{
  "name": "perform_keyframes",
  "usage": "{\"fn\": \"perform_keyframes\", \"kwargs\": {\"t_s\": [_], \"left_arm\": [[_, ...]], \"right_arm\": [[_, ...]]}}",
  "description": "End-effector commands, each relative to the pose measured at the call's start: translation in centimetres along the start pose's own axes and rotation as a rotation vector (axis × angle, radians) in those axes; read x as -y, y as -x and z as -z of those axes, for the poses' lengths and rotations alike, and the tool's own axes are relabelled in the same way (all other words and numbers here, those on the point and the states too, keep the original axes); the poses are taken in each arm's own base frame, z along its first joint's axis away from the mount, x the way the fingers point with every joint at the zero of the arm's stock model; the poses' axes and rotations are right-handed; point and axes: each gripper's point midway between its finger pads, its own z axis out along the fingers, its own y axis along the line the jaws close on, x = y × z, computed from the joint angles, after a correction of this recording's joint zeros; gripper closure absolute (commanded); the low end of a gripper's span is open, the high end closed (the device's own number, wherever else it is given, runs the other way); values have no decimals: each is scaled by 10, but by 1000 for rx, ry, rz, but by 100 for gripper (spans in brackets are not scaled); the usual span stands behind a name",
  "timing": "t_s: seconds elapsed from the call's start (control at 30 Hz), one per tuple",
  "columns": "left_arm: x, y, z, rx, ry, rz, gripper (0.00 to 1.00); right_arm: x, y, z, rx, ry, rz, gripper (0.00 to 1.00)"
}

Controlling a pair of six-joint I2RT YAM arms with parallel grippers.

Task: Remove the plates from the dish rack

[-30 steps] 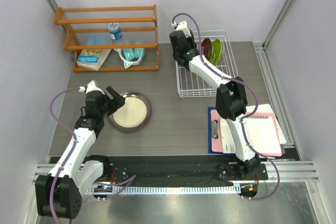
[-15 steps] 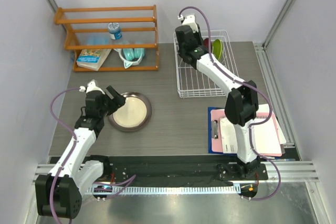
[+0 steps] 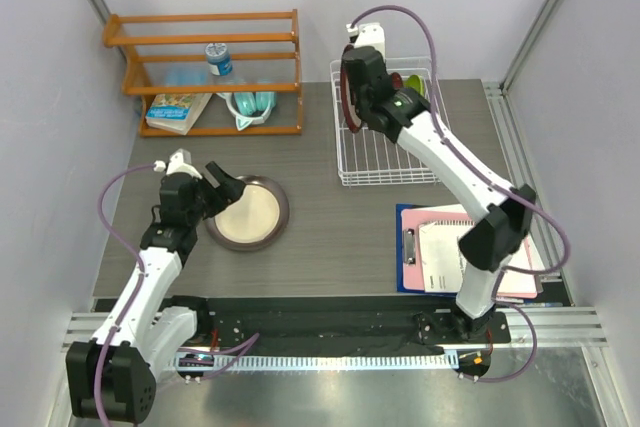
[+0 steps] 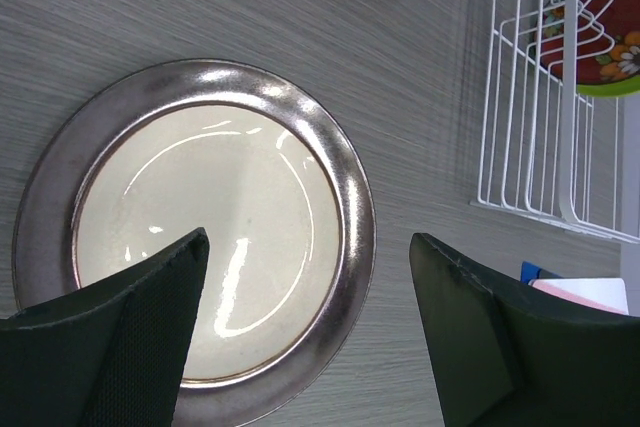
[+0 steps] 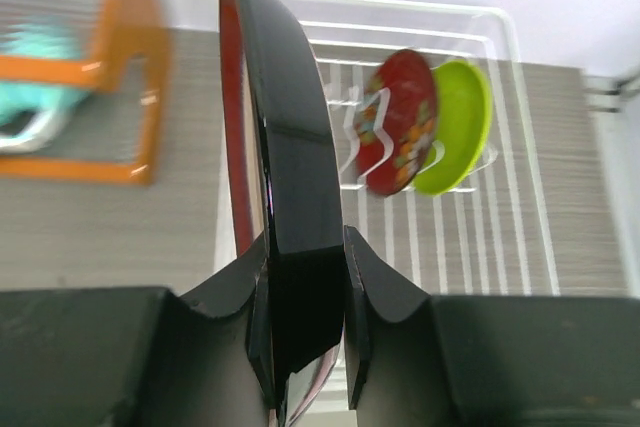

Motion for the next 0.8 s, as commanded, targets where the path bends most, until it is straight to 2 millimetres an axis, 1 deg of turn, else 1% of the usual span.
{"fn": "perform_keyframes", "kwargs": {"t_s": [0.0, 0.03, 0.07, 0.1, 0.13, 0.17, 0.2, 0.23, 0.3, 0.37, 0.4, 0.47, 0.5, 0.53, 0.6, 0.63, 0.67, 0.73, 0.77], "left_arm": [[26, 17, 7, 44, -101, -7, 18], [25, 16, 7, 42, -102, -6, 18], [26, 16, 7, 42, -105, -6, 18], [26, 15, 8, 40, -107, -6, 18], [27, 15, 8, 40, -112, -7, 18], [27, 15, 8, 39, -113, -8, 18], [27, 14, 9, 40, -115, -9, 18], [29, 14, 10, 37, -123, -11, 18], [30, 15, 12, 44, -136, -16, 18], [34, 14, 13, 42, -160, -30, 18], [35, 13, 14, 41, -166, -39, 18], [40, 14, 16, 43, -199, -52, 18], [41, 12, 16, 42, -211, -61, 18], [45, 13, 16, 50, -233, -67, 18], [46, 7, 17, 35, -257, -64, 18], [52, 11, 17, 54, -290, -68, 18], [54, 6, 17, 40, -308, -68, 18], [58, 5, 16, 44, -338, -62, 18], [56, 1, 14, 38, -340, -57, 18]], "right_arm": [[0, 63, 71, 154, 238, -280, 99], [-4, 61, 75, 147, 276, -300, 99], [-13, 60, 82, 133, 367, -321, 99], [-12, 64, 93, 142, 406, -355, 99], [-18, 56, 94, 122, 447, -403, 99], [-21, 56, 99, 118, 490, -426, 99], [-27, 52, 109, 116, 559, -453, 99], [-33, 52, 115, 103, 604, -493, 99], [-45, 41, 125, 67, 709, -532, 99], [-53, 33, 129, 18, 787, -613, 99], [-61, 24, 132, -1, 866, -630, 99], [-67, 14, 133, -51, 909, -694, 99], [-71, 2, 133, -72, 952, -717, 99], [-76, 0, 137, -95, 998, -762, 99], [-85, -14, 139, -128, 1063, -784, 99], [-89, -19, 140, -142, 1089, -800, 99], [-92, -22, 142, -148, 1121, -844, 99], [-98, -30, 141, -179, 1143, -865, 99], [-99, -32, 141, -184, 1161, -893, 99]]}}
